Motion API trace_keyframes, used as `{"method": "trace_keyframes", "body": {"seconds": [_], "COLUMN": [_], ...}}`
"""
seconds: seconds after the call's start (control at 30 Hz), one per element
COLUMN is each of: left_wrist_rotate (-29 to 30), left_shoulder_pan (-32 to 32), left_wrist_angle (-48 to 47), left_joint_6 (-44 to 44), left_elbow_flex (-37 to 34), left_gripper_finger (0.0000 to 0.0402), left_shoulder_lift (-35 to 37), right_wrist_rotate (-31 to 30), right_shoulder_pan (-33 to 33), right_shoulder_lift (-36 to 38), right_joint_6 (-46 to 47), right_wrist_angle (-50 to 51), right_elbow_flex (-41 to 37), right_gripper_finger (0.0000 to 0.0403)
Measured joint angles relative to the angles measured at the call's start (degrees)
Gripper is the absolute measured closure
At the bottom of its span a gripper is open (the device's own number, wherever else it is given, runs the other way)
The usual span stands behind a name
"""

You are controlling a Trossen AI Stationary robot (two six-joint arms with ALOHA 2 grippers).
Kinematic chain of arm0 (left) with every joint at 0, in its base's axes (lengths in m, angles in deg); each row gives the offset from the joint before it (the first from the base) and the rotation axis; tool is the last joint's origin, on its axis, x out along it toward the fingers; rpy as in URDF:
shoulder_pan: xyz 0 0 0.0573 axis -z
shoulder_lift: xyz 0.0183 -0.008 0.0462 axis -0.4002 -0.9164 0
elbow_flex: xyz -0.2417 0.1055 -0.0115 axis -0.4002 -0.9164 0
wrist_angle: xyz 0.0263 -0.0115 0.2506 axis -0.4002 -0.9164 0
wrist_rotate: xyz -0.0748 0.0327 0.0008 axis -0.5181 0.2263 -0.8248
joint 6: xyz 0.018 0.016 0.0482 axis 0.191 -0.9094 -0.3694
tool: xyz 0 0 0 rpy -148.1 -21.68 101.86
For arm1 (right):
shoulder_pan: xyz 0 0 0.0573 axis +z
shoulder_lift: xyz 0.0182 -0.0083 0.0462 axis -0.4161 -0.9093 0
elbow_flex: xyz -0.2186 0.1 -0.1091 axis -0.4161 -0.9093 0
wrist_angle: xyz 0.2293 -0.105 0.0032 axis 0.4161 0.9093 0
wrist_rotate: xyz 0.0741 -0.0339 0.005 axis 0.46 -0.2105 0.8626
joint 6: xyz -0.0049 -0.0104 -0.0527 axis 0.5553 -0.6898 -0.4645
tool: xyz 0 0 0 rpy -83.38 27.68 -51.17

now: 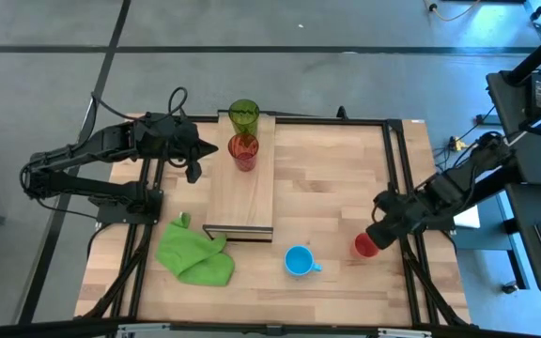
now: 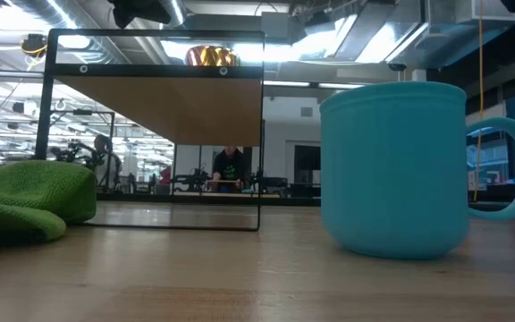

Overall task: Stack small to large cups/mugs on shelf
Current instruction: Put the orange cup on the shelf

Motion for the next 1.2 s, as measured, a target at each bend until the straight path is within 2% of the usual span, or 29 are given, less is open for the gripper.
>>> {"method": "trace_keyframes", "body": {"seconds": [0.1, 0.23, 0.53, 0.67, 0.87, 1.2], "left_wrist_rotate": [0.0, 0.0, 0.0, 0.0, 0.0, 0.0], "left_shoulder_pan": [0.0, 0.0, 0.0, 0.0, 0.0, 0.0], "left_wrist_angle": [0.02, 0.02, 0.04, 0.04, 0.04, 0.04], "left_joint_6": [0.0, 0.02, 0.28, 0.27, 0.26, 0.25], "left_elbow_flex": [0.0, 0.0, 0.0, 0.0, 0.0, 0.0], "left_gripper_finger": [0.0401, 0.0401, 0.0401, 0.0401, 0.0401, 0.0401], "left_shoulder_lift": [0.0, 0.0, 0.0, 0.0, 0.0, 0.0], "right_wrist_rotate": [-3.67, -6.81, -4.49, -4.56, -4.56, -5.15], "right_shoulder_pan": [1.76, 2.92, 5.57, 5.9, 5.9, 5.88], "right_shoulder_lift": [-0.37, -2.23, -9.9, -12.41, -15.36, -18.38], "right_joint_6": [3.36, 6.0, 7.78, 12.04, 16.41, 17.83], "right_wrist_angle": [2.64, 5.12, 4.61, 4.62, 4.07, 4.13], "right_elbow_flex": [-0.94, -1.01, -1.01, -1.01, -1.01, -1.01], "right_gripper_finger": [0.0259, 0.0247, 0.0246, 0.0246, 0.0246, 0.0246]}}
